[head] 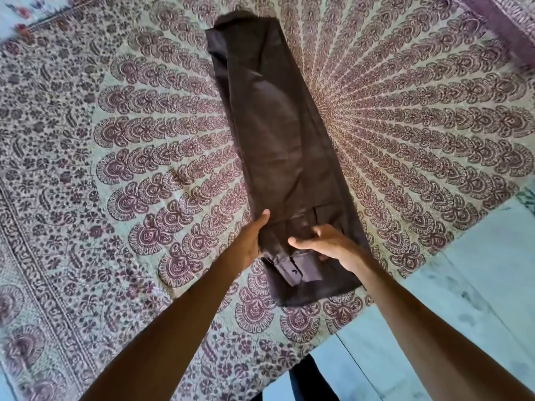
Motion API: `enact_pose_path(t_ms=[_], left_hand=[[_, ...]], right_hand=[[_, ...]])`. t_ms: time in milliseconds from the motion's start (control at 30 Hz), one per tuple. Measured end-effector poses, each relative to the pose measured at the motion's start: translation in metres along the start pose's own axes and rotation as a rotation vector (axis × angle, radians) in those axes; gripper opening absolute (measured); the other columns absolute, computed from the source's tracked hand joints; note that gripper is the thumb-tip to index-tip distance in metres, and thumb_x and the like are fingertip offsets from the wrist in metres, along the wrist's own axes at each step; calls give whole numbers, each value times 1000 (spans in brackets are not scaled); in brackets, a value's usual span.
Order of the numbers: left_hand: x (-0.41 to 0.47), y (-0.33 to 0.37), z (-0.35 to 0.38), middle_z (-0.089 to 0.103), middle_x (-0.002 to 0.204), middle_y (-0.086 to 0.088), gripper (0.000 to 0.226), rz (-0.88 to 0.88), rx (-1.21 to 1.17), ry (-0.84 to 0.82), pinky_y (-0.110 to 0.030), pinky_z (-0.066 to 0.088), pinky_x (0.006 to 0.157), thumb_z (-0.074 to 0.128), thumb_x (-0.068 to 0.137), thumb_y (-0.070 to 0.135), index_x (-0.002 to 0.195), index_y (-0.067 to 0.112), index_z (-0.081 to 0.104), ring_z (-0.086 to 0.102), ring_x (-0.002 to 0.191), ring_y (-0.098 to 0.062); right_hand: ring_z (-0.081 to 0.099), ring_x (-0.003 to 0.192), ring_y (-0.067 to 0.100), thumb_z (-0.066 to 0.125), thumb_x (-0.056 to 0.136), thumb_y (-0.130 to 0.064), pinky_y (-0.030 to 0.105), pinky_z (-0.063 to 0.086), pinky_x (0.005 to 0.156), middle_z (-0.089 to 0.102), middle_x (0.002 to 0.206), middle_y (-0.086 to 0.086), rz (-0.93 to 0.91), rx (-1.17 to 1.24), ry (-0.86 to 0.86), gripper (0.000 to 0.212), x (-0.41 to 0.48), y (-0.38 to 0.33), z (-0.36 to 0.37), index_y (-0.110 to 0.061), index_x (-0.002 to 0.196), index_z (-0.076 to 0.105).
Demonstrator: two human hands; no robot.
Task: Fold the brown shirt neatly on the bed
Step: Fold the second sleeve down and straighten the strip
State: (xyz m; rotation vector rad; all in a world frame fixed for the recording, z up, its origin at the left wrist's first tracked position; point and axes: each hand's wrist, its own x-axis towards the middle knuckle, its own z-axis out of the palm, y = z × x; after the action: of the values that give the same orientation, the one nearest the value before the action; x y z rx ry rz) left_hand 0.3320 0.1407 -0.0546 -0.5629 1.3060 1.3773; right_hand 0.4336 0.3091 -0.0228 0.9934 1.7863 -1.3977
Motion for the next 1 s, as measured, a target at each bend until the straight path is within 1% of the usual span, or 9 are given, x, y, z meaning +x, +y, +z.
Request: enact_pose_path(t_ms=[100, 233, 300, 433, 500, 633, 800, 933, 1000], left_hand=[[-8, -13, -6, 69, 109, -6, 47, -80, 358, 0, -39, 59, 71, 72, 84, 32, 122, 12, 56, 67, 94, -22], [-14, -26, -8, 67, 97, -16, 33, -72, 580, 58, -33, 58, 68, 69, 86, 7, 114, 3, 53, 68, 69, -16], [-11, -27, -11, 66, 92, -17, 23, -22, 622, 66, -32, 58, 64, 67, 87, 8, 106, 4, 53, 66, 56, -11], [-10, -12, -20, 68, 77, -11, 19, 111, 699, 157, -29, 55, 54, 68, 88, 21, 85, 10, 52, 63, 57, -18], [-4, 7, -25, 70, 76, -14, 20, 238, 723, 220, -34, 57, 59, 70, 87, 23, 79, 13, 54, 66, 59, -22], [19, 68, -36, 70, 86, -14, 20, 368, 668, 307, -44, 58, 77, 74, 82, 22, 76, 23, 55, 68, 74, -28], [58, 154, -29, 62, 61, 4, 21, 470, 528, 226, -27, 45, 59, 67, 85, 6, 79, 20, 53, 57, 50, -12], [97, 223, -22, 58, 70, -4, 21, 632, 590, 398, -26, 45, 56, 54, 85, -2, 81, 19, 54, 57, 64, -24], [111, 258, -21, 61, 81, -10, 20, 688, 683, 495, -31, 47, 62, 49, 85, -3, 95, 10, 60, 59, 72, -26]], right_hand=[[70, 89, 22, 81, 69, -39, 28, 49, 65, 74, 90, 4, -24, -221, 195, 38, 7, 11, 6, -8, 85, 66], [67, 99, 29, 71, 80, -43, 27, 44, 71, 71, 102, 13, -19, -352, 323, 35, 1, 11, 12, -12, 96, 65], [66, 102, 32, 68, 82, -48, 32, 49, 77, 70, 105, 16, 9, -386, 362, 41, 0, 12, 15, -11, 101, 65], [68, 99, 32, 61, 87, -45, 35, 52, 79, 72, 104, 13, -26, -392, 524, 33, -1, 1, 14, -17, 104, 67], [69, 97, 30, 60, 90, -38, 36, 53, 79, 73, 102, 10, -68, -356, 581, 28, 1, -13, 9, -17, 106, 67], [70, 95, 26, 61, 88, -31, 35, 56, 80, 74, 98, 7, -148, -273, 584, 20, 24, -62, -8, -17, 101, 68], [70, 91, 24, 63, 83, -31, 37, 56, 81, 75, 91, 5, -231, -178, 563, 11, 75, -132, -32, -25, 91, 67], [70, 90, 25, 61, 81, -32, 38, 56, 79, 74, 90, 3, -308, -215, 545, 10, 124, -181, -53, -26, 88, 66], [70, 92, 26, 59, 84, -30, 39, 56, 79, 74, 92, 4, -350, -265, 549, 11, 147, -205, -64, -25, 91, 65]])
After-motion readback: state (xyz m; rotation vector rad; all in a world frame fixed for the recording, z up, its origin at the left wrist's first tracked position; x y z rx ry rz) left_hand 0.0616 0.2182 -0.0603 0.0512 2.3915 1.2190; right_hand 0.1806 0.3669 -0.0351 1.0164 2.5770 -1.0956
